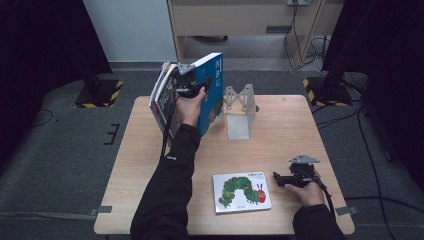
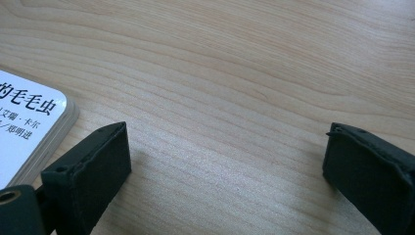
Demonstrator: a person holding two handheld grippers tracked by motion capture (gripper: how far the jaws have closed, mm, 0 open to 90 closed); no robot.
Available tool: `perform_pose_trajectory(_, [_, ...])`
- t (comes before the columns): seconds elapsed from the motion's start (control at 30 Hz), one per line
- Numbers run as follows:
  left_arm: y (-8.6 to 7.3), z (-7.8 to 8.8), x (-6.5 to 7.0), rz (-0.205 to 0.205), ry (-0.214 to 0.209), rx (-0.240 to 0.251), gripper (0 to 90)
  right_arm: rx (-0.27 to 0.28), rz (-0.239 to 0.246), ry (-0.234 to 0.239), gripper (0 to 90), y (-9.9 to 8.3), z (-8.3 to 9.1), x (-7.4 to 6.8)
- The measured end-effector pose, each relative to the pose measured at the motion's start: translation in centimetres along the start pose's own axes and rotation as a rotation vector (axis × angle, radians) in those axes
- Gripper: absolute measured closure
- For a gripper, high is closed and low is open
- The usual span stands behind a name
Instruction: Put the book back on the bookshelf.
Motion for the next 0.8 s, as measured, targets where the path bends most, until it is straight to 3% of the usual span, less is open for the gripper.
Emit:
perform_pose_trajectory(0.23, [-0.6, -1.0, -0.3, -0.003, 0.039, 0.011, 60.9, 0.0, 0.0, 0.0, 4.1, 0.0, 0.0, 0.0])
perform_pose_trajectory(0.5, [-2.5, -2.1, -0.4, 0.028, 0.026, -0.004, 60.9, 0.0, 0.0, 0.0, 4.1, 0.0, 0.0, 0.0])
perform_pose_trajectory(0.8, [-4.8, -2.8, 0.0, 0.017, 0.015, -0.027, 60.6, 0.0, 0.0, 0.0, 4.1, 0.0, 0.0, 0.0])
Point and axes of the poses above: each handheld gripper's, and its own axes: z roughly backward along the jaws, y roughly out of its top, x roughly to its right, the point moved 9 cm from there along -z, roughly forward along the jaws, and after that the axes turned 3 degrees about z, right-handed, at the moved point
